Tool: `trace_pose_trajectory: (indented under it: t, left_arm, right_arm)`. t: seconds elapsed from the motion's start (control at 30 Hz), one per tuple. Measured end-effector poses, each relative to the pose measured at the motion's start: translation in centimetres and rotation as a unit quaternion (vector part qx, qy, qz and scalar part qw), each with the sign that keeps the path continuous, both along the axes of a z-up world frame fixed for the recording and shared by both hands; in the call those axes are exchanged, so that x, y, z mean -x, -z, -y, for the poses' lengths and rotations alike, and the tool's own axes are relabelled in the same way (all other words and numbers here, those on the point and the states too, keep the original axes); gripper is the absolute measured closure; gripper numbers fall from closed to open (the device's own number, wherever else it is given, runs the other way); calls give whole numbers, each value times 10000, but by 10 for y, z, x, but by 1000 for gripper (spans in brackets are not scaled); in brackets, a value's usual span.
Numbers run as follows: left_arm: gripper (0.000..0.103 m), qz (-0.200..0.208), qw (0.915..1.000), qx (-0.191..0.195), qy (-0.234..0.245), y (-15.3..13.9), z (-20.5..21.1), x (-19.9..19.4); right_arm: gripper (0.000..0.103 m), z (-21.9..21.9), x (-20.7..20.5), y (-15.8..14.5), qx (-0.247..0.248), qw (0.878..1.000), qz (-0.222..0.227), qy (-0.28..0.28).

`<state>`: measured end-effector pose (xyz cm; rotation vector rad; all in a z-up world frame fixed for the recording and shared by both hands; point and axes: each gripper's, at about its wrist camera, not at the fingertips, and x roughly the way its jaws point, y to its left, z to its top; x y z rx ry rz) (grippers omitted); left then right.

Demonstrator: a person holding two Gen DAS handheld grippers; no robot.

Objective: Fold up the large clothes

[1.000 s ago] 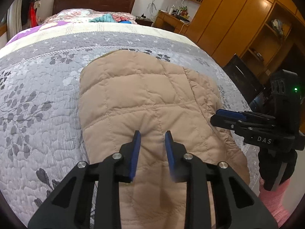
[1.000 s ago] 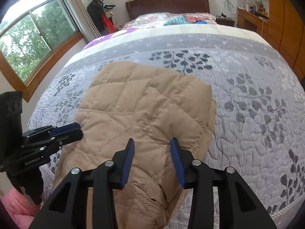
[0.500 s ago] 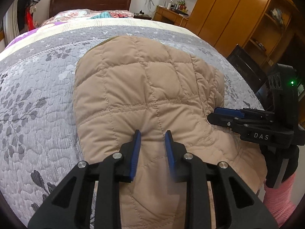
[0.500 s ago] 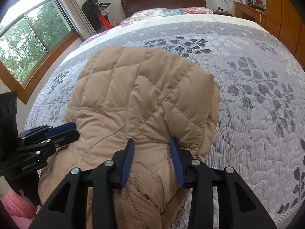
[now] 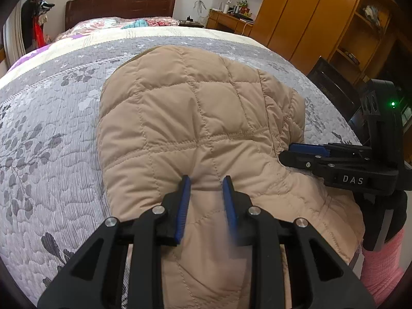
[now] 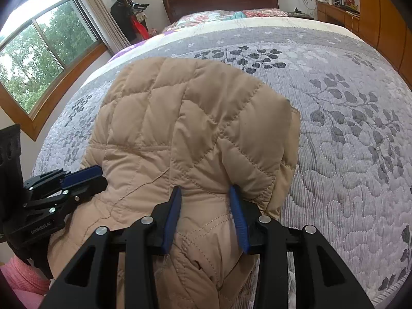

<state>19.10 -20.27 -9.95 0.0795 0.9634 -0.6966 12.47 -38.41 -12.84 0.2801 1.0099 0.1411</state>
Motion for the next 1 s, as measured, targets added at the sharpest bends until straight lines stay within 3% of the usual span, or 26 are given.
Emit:
trace_pose_trajectory:
  t: [0.77,1.0]
  left_arm:
    - [78,129,9999,-68,-21,-4,2,5]
    - [76,413,9991,-72,-55,-29,-13,27]
  right_arm:
    - [63,0,-2,-4,-10,10000,-62,4]
    - [62,-1,24,-35,-32,9997,239,43]
